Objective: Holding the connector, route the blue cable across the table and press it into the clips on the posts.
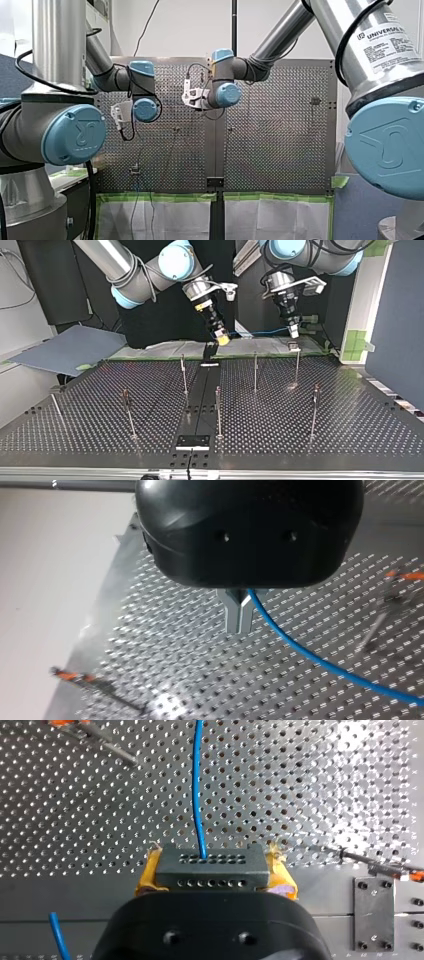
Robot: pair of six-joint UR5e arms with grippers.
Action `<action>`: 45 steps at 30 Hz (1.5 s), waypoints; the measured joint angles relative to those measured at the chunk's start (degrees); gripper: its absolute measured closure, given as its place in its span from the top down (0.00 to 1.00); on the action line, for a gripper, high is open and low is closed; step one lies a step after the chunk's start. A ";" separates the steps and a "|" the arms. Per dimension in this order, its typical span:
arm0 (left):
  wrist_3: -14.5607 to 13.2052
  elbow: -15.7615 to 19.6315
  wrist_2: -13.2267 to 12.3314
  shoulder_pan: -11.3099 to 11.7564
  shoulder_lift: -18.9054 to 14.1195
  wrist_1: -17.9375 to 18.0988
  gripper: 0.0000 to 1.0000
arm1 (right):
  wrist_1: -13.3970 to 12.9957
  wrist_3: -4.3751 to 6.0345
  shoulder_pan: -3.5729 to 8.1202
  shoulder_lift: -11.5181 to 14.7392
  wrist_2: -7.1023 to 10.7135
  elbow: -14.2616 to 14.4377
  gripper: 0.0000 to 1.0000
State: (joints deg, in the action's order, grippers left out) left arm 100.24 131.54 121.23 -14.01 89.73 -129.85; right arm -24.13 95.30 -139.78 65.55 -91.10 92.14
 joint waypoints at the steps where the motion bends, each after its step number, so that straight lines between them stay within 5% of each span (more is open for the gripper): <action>1: 0.04 -0.23 -0.02 0.21 -0.45 -0.42 0.00 | 0.40 0.02 -0.02 -0.03 0.07 -0.47 0.00; 14: -0.69 -3.77 -0.42 2.43 -6.89 -6.86 0.00 | 4.20 0.16 -0.95 -0.69 0.22 -6.82 0.00; 25: -1.77 -6.71 -0.99 4.94 -11.49 -8.74 0.00 | 6.21 1.92 -1.03 -1.85 0.63 -12.40 0.00; 33: -1.40 -8.18 -3.29 6.83 -10.20 -8.37 0.00 | 8.17 2.01 -1.38 -5.08 1.06 -16.42 0.00; 45: -0.18 -9.29 -4.55 8.45 -6.01 -5.78 0.00 | 11.83 2.04 -0.88 -6.47 1.66 -22.36 0.00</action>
State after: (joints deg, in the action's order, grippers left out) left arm 100.06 122.25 116.68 -5.56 83.72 -135.62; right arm -12.30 97.34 -140.66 59.08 -89.44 69.78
